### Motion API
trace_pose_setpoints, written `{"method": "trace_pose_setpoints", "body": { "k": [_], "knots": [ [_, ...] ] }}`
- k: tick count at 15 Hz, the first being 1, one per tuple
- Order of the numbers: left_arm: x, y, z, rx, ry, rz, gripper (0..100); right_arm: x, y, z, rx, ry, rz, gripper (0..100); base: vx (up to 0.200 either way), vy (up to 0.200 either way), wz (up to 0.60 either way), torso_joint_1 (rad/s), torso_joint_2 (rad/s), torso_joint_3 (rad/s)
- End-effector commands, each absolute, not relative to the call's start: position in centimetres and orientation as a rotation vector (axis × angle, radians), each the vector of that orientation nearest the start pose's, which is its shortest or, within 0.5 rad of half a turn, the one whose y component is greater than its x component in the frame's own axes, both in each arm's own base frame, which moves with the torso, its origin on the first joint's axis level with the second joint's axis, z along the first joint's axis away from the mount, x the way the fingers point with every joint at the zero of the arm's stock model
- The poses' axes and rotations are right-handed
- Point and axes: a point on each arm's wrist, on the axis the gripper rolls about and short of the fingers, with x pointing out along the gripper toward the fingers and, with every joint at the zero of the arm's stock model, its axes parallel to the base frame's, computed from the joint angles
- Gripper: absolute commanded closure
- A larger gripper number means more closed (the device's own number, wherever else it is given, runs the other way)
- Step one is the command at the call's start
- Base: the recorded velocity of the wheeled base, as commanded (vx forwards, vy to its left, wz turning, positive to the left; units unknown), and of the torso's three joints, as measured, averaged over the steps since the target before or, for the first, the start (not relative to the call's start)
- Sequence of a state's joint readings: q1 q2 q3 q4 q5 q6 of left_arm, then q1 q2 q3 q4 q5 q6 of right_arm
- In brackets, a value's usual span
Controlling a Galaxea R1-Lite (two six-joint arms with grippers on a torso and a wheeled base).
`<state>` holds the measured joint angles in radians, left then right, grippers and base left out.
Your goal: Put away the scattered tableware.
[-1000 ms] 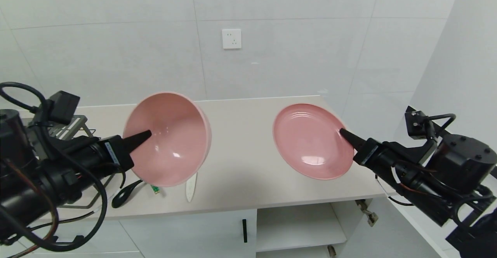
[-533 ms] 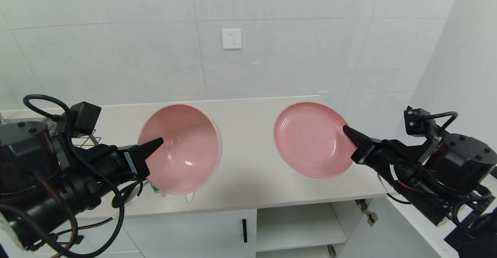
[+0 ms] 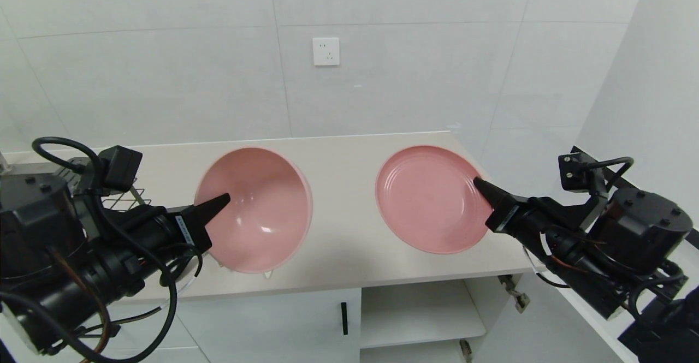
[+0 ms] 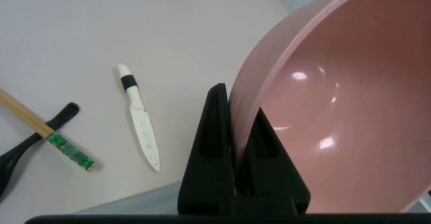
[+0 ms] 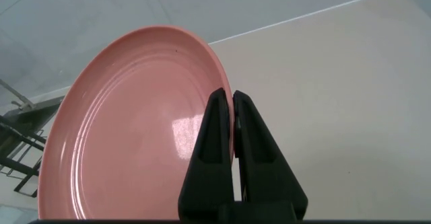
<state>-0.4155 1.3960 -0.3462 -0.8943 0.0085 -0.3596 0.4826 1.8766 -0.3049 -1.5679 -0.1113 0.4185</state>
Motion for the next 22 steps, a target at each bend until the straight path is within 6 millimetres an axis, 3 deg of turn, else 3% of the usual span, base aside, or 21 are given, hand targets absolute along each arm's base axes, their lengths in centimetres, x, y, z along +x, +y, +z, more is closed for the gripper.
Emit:
{"method": "trace_pose_setpoints", "body": {
  "k": [1, 9, 22],
  "knots": [
    [18.2, -8.1, 16.2, -0.303, 0.229, -0.378, 100, 23.8, 12.2, 11.2, 0.414, 0.077, 0.369, 100, -0.200, 0.000, 0.00, 0.012, 0.00, 0.007],
    [18.1, -8.1, 16.2, -0.293, 0.228, -0.379, 100, 23.6, 12.1, 11.3, 0.413, 0.076, 0.368, 100, 0.000, 0.000, 0.00, -0.018, 0.04, 0.021],
    [17.3, -8.1, 16.7, -0.298, 0.204, -0.401, 100, 22.2, 12.6, 11.2, 0.379, 0.092, 0.407, 100, 0.000, 0.000, 0.00, -0.254, 0.50, 0.245]
  ]
}}
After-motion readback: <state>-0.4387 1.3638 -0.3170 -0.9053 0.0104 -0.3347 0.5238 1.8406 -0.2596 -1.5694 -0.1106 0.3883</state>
